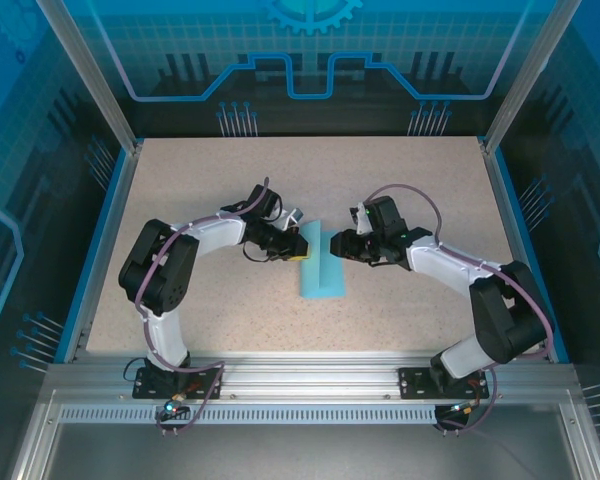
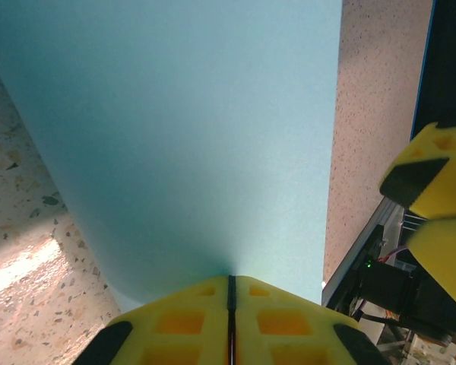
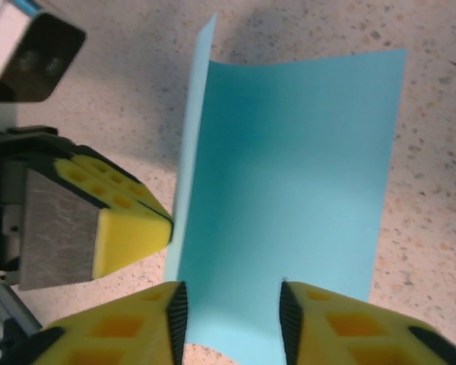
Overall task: Fold a paper plane with a square sheet of paper (fold left side to right side)
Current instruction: First fold in half a square sheet of paper at the center of the table.
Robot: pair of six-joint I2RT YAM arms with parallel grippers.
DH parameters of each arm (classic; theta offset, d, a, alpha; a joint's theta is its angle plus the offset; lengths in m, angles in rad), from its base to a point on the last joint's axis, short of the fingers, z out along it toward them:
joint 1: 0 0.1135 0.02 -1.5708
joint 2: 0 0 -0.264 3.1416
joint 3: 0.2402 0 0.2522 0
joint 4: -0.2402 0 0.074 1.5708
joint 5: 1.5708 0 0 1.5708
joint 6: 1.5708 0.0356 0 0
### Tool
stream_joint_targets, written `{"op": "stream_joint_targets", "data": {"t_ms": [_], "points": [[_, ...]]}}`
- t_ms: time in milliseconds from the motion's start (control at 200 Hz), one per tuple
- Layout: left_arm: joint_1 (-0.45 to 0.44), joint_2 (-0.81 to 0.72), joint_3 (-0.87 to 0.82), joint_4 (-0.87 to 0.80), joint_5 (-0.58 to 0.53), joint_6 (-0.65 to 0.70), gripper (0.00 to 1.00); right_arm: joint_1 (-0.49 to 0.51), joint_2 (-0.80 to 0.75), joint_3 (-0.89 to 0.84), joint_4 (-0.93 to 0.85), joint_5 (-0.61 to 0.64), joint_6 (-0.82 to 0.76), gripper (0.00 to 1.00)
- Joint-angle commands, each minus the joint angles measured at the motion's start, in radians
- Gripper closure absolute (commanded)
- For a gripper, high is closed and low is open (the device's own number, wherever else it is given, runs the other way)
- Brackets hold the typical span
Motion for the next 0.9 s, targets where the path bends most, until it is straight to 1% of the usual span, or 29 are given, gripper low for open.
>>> {"op": "stream_joint_targets", "data": {"t_ms": [0,90,205,355,490,600,675,815,895], "points": [[-0.006,0.014,0.027,-0.013,0.006,-0.006,0.93,-0.01,0.001,-0.018,0.07,-0.1,0.047,0.52],[-0.006,0.014,0.027,-0.014,0.006,-0.005,0.96,-0.009,0.026,-0.018,0.108,-0.134,0.071,0.46],[-0.006,0.012,0.026,-0.015,0.004,-0.005,0.98,-0.004,0.063,-0.012,0.133,-0.152,0.089,0.43],[-0.007,0.012,0.026,-0.015,0.004,-0.005,0.99,0.007,0.118,0.005,0.15,-0.171,0.103,0.43],[-0.008,0.012,0.025,-0.017,0.004,-0.003,0.99,0.02,0.157,0.015,0.176,-0.181,0.115,0.46],[-0.008,0.012,0.025,-0.016,0.005,-0.003,0.99,0.031,0.182,0.015,0.178,-0.188,0.115,0.52],[-0.007,0.011,0.023,-0.017,0.004,-0.004,1.0,0.035,0.194,0.046,0.18,-0.191,0.113,0.58],[-0.006,0.008,0.022,-0.018,0.001,-0.002,0.99,0.036,0.202,0.052,0.164,-0.185,0.105,0.74],[-0.008,0.003,0.022,-0.024,-0.003,0.001,0.96,0.037,0.201,0.059,0.134,-0.169,0.09,0.86]]}}
